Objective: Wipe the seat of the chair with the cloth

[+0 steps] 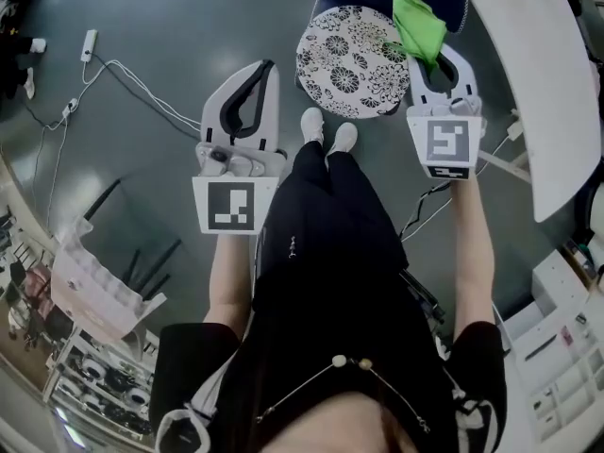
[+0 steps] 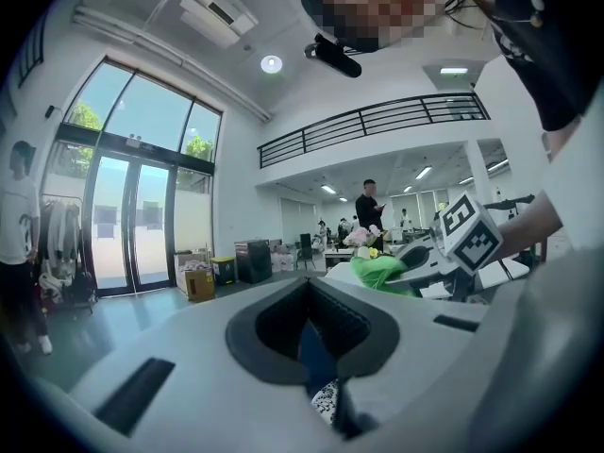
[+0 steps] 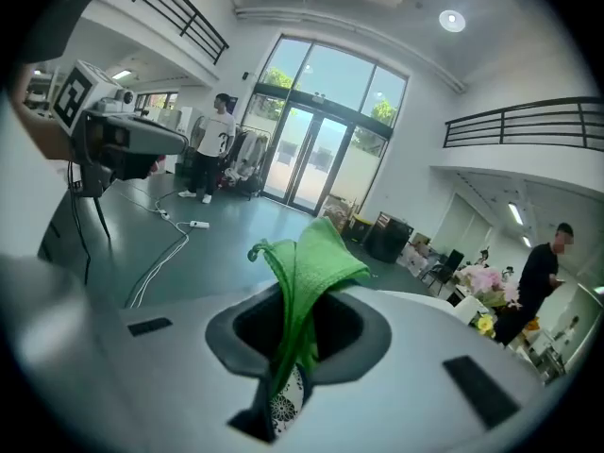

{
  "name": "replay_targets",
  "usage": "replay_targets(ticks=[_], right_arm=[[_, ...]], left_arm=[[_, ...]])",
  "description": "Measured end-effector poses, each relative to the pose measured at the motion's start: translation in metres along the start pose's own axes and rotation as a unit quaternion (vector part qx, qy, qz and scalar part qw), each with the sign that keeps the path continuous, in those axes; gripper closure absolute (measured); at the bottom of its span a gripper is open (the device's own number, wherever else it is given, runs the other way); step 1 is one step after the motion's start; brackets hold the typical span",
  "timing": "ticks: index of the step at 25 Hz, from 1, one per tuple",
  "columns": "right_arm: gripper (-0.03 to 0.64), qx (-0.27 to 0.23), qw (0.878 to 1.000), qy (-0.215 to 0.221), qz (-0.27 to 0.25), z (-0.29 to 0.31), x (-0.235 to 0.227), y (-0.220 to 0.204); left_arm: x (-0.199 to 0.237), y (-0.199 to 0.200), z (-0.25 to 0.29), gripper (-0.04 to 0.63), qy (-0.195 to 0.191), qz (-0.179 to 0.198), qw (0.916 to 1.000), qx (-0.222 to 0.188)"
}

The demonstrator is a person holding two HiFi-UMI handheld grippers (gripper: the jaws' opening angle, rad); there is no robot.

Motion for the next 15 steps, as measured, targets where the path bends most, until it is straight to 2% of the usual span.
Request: replay_targets(ticks=[2, 6, 12, 15], right_arm=[[0.563, 0.009, 1.0, 0.016, -0.017, 0.039, 0.003, 0.001], [0.564, 0.022, 0.996, -0.001, -0.083, 0.108, 0.008, -0.01], [0.564, 0.066, 0.991, -0.02, -0.118, 0.198, 0.036, -0.058], [0.565, 0.08, 0.987, -0.01, -0.142, 0.241, 0.052, -0.086]], left_arm=[[0.009, -0.011, 0.013, 0.591, 0.006, -0.018, 0.9998, 0.005], [0.017, -0.04, 0.035, 0.591, 0.015, -0.039, 0.9989, 0.02], [0.016, -0.108, 0.054, 0.591, 0.016, -0.067, 0.996, 0.057], [0.017, -0.137, 0.07, 0.591, 0.003, -0.067, 0.9958, 0.063]])
Point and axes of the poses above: the fingertips, and each gripper's own axes: z forward along the fingers, x to its left, y out of its top, the point moved 9 cm from there along -z, backward along the fingers, and after that the axes turned 9 degrees about x, right-handed, at the moved point
